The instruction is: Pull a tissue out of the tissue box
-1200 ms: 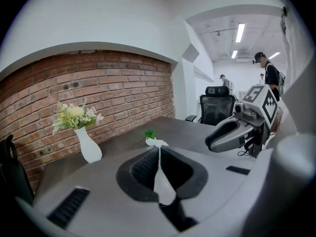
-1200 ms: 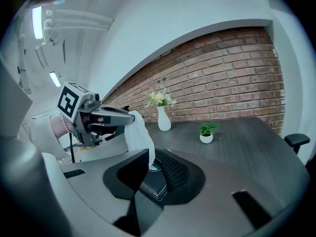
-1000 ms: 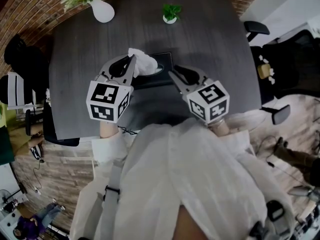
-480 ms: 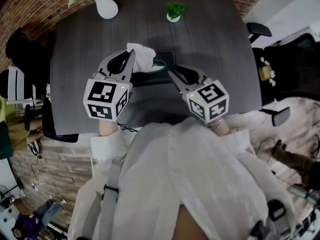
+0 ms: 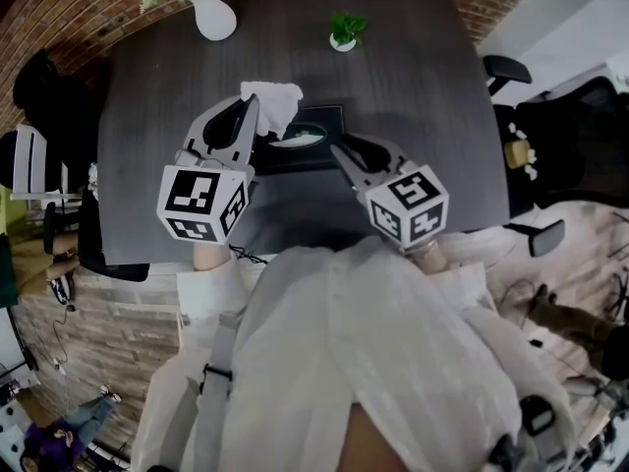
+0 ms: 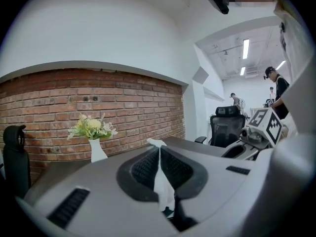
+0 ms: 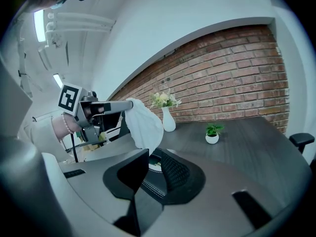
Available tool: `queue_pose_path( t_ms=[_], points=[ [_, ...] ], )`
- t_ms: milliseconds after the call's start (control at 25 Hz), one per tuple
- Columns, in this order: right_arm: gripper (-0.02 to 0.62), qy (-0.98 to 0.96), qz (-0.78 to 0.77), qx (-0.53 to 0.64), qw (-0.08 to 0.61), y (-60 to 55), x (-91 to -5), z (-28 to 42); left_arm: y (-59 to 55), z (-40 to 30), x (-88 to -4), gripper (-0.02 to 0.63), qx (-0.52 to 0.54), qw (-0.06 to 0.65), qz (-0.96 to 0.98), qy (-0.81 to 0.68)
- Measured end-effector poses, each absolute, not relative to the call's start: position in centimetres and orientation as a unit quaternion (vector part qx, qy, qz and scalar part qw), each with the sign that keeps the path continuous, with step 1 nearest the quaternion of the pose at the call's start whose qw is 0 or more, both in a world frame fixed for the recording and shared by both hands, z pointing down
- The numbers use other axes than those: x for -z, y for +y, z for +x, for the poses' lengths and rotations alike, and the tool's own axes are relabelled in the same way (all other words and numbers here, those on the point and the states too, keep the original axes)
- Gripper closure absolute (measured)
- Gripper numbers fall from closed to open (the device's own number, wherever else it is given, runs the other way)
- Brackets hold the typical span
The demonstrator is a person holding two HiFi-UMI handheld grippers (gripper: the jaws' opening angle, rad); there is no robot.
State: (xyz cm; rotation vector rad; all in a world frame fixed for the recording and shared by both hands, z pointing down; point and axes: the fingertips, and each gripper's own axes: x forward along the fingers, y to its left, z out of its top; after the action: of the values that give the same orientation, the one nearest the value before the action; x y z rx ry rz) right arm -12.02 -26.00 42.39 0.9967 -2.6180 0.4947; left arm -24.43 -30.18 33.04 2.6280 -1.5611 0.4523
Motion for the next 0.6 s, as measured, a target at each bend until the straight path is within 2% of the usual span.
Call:
queue_pose_path(
  t_ms=[600],
  points=[
    [0.52,-0.914,0.352,-0.145,0.136,-27.1,-39.9,-12.2,-28.6,-25.1,-30.2,0.597,-0.053,0.028,0.854,-0.516]
  ],
)
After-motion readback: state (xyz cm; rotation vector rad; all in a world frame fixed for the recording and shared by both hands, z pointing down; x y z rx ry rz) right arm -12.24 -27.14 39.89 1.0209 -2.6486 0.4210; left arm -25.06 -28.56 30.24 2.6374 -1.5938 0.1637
